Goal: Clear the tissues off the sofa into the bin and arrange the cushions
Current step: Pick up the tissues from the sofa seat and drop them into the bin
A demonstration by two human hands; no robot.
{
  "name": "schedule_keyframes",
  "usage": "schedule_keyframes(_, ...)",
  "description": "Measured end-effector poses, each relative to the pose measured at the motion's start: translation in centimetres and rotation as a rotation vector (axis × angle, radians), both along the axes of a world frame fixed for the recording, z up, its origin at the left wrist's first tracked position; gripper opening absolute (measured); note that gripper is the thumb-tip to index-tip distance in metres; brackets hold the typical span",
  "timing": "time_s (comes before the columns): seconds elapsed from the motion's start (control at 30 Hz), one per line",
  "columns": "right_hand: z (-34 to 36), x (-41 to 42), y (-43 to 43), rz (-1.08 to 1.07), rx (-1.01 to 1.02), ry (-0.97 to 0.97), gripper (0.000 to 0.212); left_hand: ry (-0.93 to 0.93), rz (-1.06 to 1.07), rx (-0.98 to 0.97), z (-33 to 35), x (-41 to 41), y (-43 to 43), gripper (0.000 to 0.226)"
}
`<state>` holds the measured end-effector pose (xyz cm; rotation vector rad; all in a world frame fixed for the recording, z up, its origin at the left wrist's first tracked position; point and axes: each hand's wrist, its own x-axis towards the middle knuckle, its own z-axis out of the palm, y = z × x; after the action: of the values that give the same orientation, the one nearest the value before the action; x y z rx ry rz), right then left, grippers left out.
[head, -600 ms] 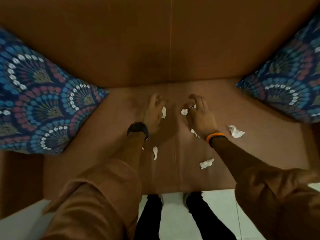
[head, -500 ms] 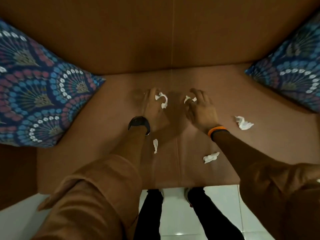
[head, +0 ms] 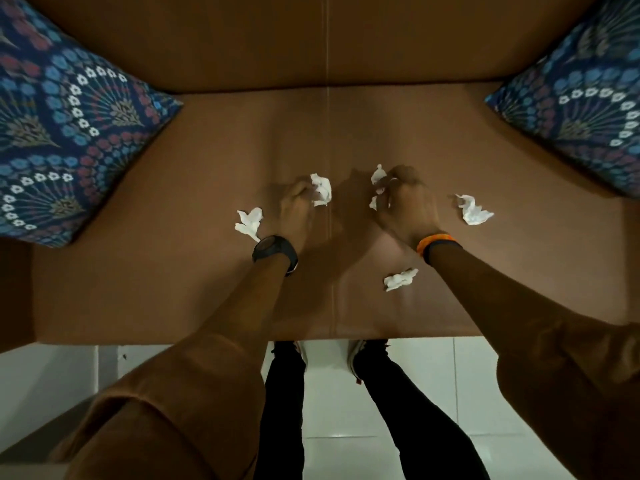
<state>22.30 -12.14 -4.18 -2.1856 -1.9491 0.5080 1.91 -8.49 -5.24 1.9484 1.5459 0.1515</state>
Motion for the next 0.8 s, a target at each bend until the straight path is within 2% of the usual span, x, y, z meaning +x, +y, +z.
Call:
schedule_keyframes(0.03, -0.2, 0.1, -0.8, -0.006, -0.015, 0.012, 0.025, -0.054, 0.036, 0.040, 0.2, -0.4, -1.1, 0.024)
schedule_keyframes(0.07, -0.4, 0.0, -1.7, 0.020, -0.034, 0.009, 0.030, -0.031, 0.012, 0.087, -0.2, -0.8, -2.3, 0.023)
schedule_keyframes(0.1, -0.9, -0.1, -2.6, 0.071, -0.055, -0.025, 0.034, 0.037, -0.027, 0.161, -0.3, -1.2, -3.6, 0.026)
schedule_keyframes(0.17, -2.1, -0.1, -3.8, 0.141, -0.106, -0.082, 0.036, 0.164, -0.052, 0.155, -1.5, -2.1, -5.5, 0.035)
schedule_keyframes(0.23, -3.1, 0.0, -4.6, 0.151, -0.069, -0.081, 0.030, 0.242, -0.047, 0.157, -2.2, -2.6, -6.7, 0.046)
schedule_keyframes(0.33, -3.5, -0.2, -6.2, 0.101, 0.039, 0.005, 0.020, 0.223, -0.037, 0.179, -2.4, -2.8, -8.2, 0.055)
schedule_keyframes(0.43, -2.8, -0.1, -8.9, -0.057, 0.079, 0.051, 0.019, 0.224, 0.011, 0.184, -2.0, -2.9, -9.3, 0.053)
schedule_keyframes(0.57, -2.3, -0.6, -14.0, -0.133, 0.030, 0.042, 0.024, 0.139, 0.040, 0.123, -2.2, -3.2, -10.5, 0.051)
schedule_keyframes(0.7, -3.7, -2.1, -17.4, -0.042, -0.013, -0.028, 0.041, 0.011, 0.097, 0.097, -3.1, -3.1, -11.2, 0.045)
schedule_keyframes(0.8, -4.1, -3.2, -17.3, -0.071, 0.048, -0.038, 0.034, -0.103, 0.207, 0.105, -3.3, -3.2, -12.0, 0.034)
